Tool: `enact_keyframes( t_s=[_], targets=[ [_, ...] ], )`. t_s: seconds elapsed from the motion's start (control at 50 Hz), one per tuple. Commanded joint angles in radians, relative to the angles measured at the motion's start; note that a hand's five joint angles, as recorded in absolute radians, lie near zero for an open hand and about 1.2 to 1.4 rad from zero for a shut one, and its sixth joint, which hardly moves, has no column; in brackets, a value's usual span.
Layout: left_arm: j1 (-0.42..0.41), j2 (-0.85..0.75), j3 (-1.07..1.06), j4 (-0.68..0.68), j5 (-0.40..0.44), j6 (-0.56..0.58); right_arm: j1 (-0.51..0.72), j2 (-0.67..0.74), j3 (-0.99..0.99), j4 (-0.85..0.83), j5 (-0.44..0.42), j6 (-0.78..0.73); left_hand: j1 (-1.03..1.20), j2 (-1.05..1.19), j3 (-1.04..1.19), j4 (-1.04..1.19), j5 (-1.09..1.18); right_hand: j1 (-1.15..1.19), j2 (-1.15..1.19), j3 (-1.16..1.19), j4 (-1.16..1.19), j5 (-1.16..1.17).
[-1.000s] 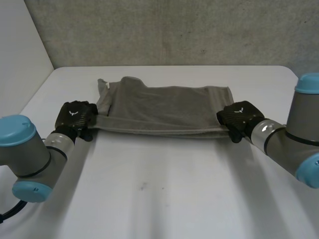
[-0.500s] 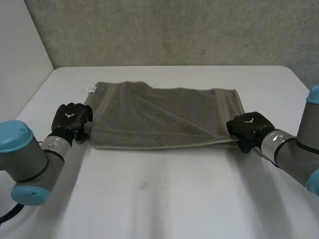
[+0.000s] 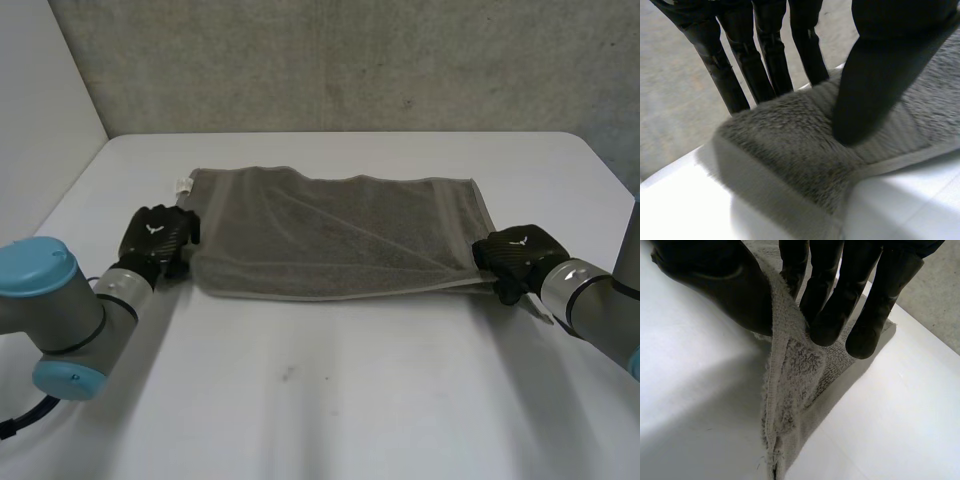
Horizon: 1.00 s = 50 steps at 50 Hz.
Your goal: Fold the towel.
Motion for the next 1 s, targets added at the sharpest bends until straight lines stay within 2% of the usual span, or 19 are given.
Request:
enact_keyframes(
  t_s=[0.02,0.1,0.2,0.22,0.3,0.34,0.42,0.48,0.56,0.58,0.6,0.64,0.66,0.7,0.72,0.76,0.88,0.92,1.0],
  targets=[
    [0.0,0.019,-0.002,-0.038,0.08,0.0,0.003,-0.001,0.0,0.002,0.0,-0.004,0.476,0.474,0.475,0.474,0.48,0.059,0.072,0.056,0.054,0.027],
    [0.006,0.108,-0.018,-0.095,0.079,-0.002,0.0,-0.007,-0.006,0.006,0.003,-0.005,0.476,0.474,0.475,0.474,0.48,0.059,0.072,0.056,0.054,0.027],
    [0.073,0.316,-0.082,-0.29,0.088,-0.002,-0.005,-0.034,-0.012,0.023,0.005,-0.007,0.476,0.474,0.475,0.474,0.48,0.059,0.072,0.056,0.054,0.027],
    [0.074,0.317,-0.082,-0.29,0.088,-0.002,-0.005,-0.034,-0.012,0.023,0.005,-0.007,0.476,0.474,0.475,0.474,0.48,0.059,0.072,0.056,0.054,0.027],
    [0.1,0.433,-0.102,-0.455,0.096,0.003,-0.007,-0.067,-0.015,0.055,0.002,-0.01,0.476,0.474,0.475,0.474,0.48,0.059,0.072,0.056,0.054,0.027],
    [0.101,0.44,-0.094,-0.491,0.094,0.004,-0.007,-0.07,-0.018,0.064,0.0,-0.01,0.476,0.474,0.475,0.474,0.48,0.059,0.072,0.056,0.054,0.027],
    [0.098,0.401,-0.064,-0.483,0.092,0.006,-0.004,-0.059,-0.018,0.068,-0.005,-0.013,0.476,0.474,0.475,0.474,0.48,0.059,0.072,0.056,0.054,0.027],
    [0.089,0.196,0.059,-0.43,0.088,0.041,0.003,-0.042,-0.018,0.069,-0.006,-0.014,0.476,0.474,0.475,0.474,0.48,0.059,0.072,0.056,0.054,0.027],
    [0.088,0.075,0.152,-0.413,0.092,0.082,0.007,-0.024,-0.018,0.069,-0.005,-0.016,0.476,0.474,0.475,0.474,0.48,0.059,0.072,0.056,0.054,0.027],
    [0.086,0.023,0.2,-0.407,0.091,0.101,0.007,-0.018,-0.018,0.069,-0.005,-0.017,0.357,0.355,0.356,0.355,0.362,0.059,0.072,0.056,0.054,0.027],
    [0.086,0.022,0.2,-0.407,0.091,0.101,0.007,-0.013,-0.017,0.069,-0.006,-0.017,0.356,0.354,0.355,0.354,0.36,0.059,0.072,0.056,0.054,0.027],
    [0.083,-0.078,0.29,-0.387,0.08,0.107,0.007,-0.011,-0.015,0.068,-0.006,-0.017,0.069,0.068,0.068,0.067,0.074,0.059,0.072,0.056,0.054,0.027],
    [0.083,-0.079,0.291,-0.387,0.08,0.107,0.007,-0.011,-0.015,0.068,-0.006,-0.017,0.068,0.066,0.067,0.066,0.073,0.059,0.072,0.056,0.054,0.027],
    [0.083,-0.138,0.35,-0.376,0.079,0.11,0.009,-0.001,-0.011,0.068,-0.006,-0.017,-0.317,-0.319,-0.319,-0.32,-0.313,0.059,0.072,0.056,0.054,0.027],
    [0.083,-0.139,0.35,-0.376,0.079,0.11,0.009,-0.001,-0.011,0.068,-0.006,-0.017,-0.32,-0.321,-0.321,-0.322,-0.315,0.059,0.072,0.056,0.054,0.027],
    [0.083,-0.154,0.386,-0.362,0.065,0.11,0.012,0.002,-0.008,0.068,-0.003,-0.017,-0.551,-0.552,-0.552,-0.553,-0.546,0.059,0.072,0.056,0.054,0.027],
    [0.083,-0.128,0.383,-0.338,-0.006,0.096,0.012,0.002,-0.006,0.068,-0.001,-0.019,-0.578,-0.58,-0.579,-0.58,-0.573,0.059,0.072,0.056,0.054,0.027],
    [0.084,-0.056,0.351,-0.347,-0.032,0.086,0.012,0.002,-0.005,0.066,-0.003,-0.019,-0.581,-0.583,-0.582,-0.583,-0.576,0.059,0.072,0.056,0.054,0.027],
    [0.084,0.016,0.274,-0.35,-0.024,0.086,0.012,0.004,-0.003,0.066,-0.003,-0.019,-0.575,-0.577,-0.576,-0.577,-0.57,0.059,0.072,0.056,0.054,0.027]
  ],
)
